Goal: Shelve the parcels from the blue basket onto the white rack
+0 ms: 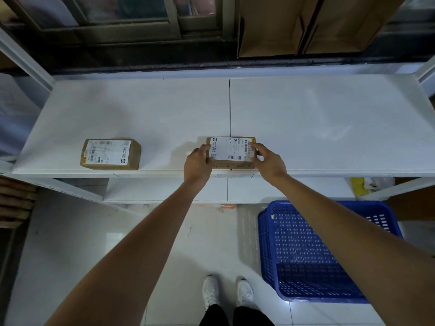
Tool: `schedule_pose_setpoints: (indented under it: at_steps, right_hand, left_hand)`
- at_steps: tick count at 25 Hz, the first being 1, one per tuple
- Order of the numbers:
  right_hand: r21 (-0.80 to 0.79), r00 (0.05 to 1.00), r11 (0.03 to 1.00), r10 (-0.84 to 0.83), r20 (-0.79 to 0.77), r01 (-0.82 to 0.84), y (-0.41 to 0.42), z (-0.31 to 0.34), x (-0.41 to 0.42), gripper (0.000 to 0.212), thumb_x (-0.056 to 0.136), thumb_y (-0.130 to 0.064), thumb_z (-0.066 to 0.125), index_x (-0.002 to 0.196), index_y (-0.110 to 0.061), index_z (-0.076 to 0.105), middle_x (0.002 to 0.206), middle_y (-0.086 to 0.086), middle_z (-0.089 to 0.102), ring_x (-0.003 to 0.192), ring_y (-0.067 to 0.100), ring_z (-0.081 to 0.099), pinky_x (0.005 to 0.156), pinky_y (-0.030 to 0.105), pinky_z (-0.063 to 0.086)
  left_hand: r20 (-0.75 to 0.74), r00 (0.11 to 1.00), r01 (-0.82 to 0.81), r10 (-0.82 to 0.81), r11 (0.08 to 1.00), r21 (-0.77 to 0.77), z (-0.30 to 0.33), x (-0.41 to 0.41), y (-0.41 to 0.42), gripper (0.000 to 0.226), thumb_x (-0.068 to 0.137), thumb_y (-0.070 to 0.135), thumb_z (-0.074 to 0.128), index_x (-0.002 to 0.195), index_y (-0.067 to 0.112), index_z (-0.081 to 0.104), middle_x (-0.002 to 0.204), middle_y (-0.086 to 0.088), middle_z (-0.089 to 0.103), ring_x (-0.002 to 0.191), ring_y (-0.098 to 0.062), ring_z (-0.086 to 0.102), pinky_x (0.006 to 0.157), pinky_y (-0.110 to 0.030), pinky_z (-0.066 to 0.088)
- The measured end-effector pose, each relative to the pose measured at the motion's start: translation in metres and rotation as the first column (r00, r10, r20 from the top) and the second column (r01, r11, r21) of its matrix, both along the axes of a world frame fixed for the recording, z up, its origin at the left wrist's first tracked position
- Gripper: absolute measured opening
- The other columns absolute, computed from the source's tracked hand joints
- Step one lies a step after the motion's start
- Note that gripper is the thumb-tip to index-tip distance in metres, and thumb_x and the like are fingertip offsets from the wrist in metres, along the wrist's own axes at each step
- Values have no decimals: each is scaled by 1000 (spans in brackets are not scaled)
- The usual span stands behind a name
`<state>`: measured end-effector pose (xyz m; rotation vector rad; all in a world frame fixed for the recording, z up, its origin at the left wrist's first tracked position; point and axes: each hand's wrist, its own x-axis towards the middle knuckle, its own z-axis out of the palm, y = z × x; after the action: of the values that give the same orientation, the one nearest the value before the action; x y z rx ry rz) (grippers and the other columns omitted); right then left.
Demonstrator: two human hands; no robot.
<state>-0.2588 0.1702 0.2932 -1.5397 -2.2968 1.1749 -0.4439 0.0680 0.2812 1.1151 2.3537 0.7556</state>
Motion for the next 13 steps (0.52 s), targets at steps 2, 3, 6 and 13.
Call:
schedule_pose_setpoints:
  at_steps: [2,3,6,13]
  right_hand:
    - [4,1000,1000,7,8,-7,-2,0,0,47,100,-26,48,145,-32,39,141,-1,56,102,26,64,80,36,55]
    - [5,1000,1000,10,11,-10,-2,0,0,47,100,-26,47,145,-32,38,141,-1,56,101,26,64,79,35,55]
    - [24,1000,1000,18,15,-18,-3,-3,1,47,101,-26,47,146,-31,37,142,0,55,103,27,64,80,37,56]
    - [68,1000,997,25,7,-25,-5,4,1,50,102,-32,42,150,-30,28,142,9,52,118,29,57,86,40,53]
  left_hand:
    - [-2,1000,1,-1,1000,1,1,1,-2,40,91,15,54,131,14,53,123,-10,62,99,-30,64,87,-39,52]
    - [1,1000,0,0,1000,1,1,1,-3,40,91,16,54,131,15,53,123,-9,63,99,-30,64,86,-39,52]
    - [15,1000,-1,1,1000,18,-2,1,-5,40,91,16,55,131,16,53,124,-8,62,97,-29,65,85,-39,53]
    - [31,999,6,-8,998,55,3,-4,-8,49,89,18,57,137,21,47,131,-5,56,85,-24,67,79,-28,49]
